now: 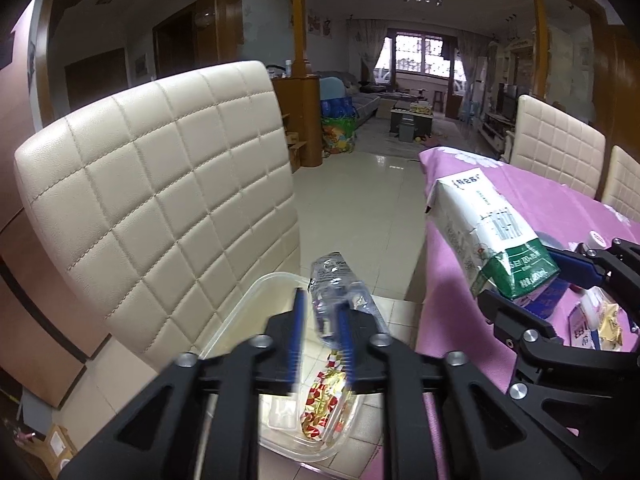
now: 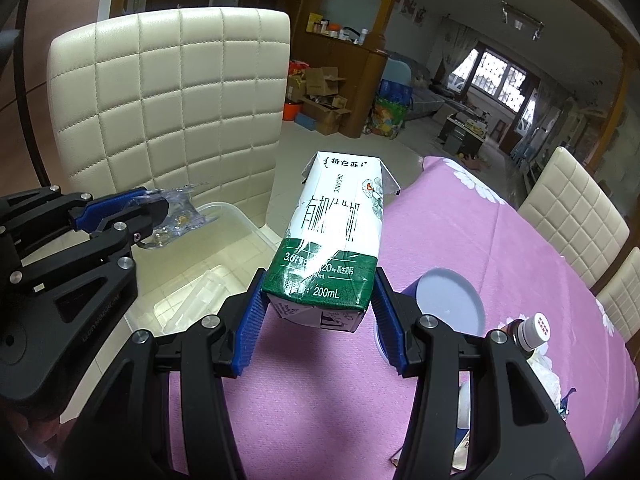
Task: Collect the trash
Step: 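Carry both items to the bin while the left tool releases the blister pack inside, then lower the milk carton into the bin and open the right tool, then move both tools back over the table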
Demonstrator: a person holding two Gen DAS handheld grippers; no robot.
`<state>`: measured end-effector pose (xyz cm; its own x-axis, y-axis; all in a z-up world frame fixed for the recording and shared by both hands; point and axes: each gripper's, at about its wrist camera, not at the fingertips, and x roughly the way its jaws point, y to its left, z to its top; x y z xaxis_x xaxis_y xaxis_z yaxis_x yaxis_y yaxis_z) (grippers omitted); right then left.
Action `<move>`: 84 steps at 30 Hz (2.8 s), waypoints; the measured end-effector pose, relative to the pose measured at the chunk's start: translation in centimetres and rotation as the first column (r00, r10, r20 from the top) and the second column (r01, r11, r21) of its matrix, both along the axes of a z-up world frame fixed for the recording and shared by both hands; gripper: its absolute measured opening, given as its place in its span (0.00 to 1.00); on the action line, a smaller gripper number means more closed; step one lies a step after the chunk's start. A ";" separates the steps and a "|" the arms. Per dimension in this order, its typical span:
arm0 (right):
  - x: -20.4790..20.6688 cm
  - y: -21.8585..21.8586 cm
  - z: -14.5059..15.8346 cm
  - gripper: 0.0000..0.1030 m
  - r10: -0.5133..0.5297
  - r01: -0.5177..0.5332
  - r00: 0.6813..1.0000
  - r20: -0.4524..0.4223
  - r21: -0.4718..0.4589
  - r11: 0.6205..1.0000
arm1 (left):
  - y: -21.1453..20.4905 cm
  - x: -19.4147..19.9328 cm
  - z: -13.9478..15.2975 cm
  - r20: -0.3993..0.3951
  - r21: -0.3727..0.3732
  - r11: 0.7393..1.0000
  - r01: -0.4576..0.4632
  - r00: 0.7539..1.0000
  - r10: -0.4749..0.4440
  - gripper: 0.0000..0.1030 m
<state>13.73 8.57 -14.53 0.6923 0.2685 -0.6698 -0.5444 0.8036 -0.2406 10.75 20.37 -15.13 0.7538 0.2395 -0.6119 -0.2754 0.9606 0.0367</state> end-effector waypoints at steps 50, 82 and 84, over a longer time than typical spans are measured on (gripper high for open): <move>-2.4 6.6 0.4 0.72 0.144 -0.142 0.986 0.089 -0.029 0.989 | 8.5 -5.9 -0.2 0.011 0.039 0.963 -0.267 0.964 0.267 0.82; -1.2 -6.2 0.8 0.65 -0.107 0.105 0.992 0.068 0.024 0.994 | -3.9 -2.7 1.1 0.002 0.044 0.999 0.009 1.000 -0.009 0.82; -1.0 -8.1 0.8 0.59 -0.143 0.142 0.988 0.062 0.025 0.990 | -5.5 -2.3 0.9 -0.002 0.038 0.998 0.049 0.999 -0.048 0.82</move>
